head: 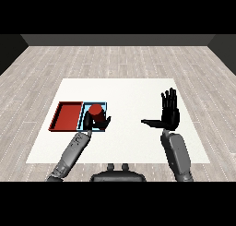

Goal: Pick the red can and put it in the red box

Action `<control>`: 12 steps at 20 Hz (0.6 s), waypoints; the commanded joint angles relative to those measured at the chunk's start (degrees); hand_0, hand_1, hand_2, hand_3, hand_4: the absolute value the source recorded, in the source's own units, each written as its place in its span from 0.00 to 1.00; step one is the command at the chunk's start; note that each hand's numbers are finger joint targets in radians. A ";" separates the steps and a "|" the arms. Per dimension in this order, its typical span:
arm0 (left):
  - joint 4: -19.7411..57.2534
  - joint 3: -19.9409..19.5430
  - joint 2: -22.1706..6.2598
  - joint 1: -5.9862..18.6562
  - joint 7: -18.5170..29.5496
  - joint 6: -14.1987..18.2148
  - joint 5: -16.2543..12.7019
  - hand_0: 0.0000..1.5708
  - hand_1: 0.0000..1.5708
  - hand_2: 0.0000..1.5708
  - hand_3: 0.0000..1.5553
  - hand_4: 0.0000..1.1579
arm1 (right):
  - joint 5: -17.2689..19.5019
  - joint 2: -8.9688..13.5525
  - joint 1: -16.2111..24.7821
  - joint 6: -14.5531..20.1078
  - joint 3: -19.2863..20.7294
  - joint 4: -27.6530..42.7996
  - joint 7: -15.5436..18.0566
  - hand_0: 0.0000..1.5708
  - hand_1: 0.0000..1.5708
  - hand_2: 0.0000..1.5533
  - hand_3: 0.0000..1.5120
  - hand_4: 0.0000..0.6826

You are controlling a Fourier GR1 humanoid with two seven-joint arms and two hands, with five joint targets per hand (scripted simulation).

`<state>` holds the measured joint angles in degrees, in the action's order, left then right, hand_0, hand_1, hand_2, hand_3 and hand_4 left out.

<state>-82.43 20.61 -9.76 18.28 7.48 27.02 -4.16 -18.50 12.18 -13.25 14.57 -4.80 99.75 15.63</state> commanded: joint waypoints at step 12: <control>14.95 -11.90 -12.01 13.18 -8.48 -2.29 7.85 0.92 0.92 0.93 0.90 0.96 | 2.77 -0.98 14.18 -6.67 1.12 -11.89 10.74 0.00 0.00 0.00 0.00 0.00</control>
<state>-75.32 11.10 -20.19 26.18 -0.16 24.70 1.18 -17.23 13.02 -2.36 8.64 -2.75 91.01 22.17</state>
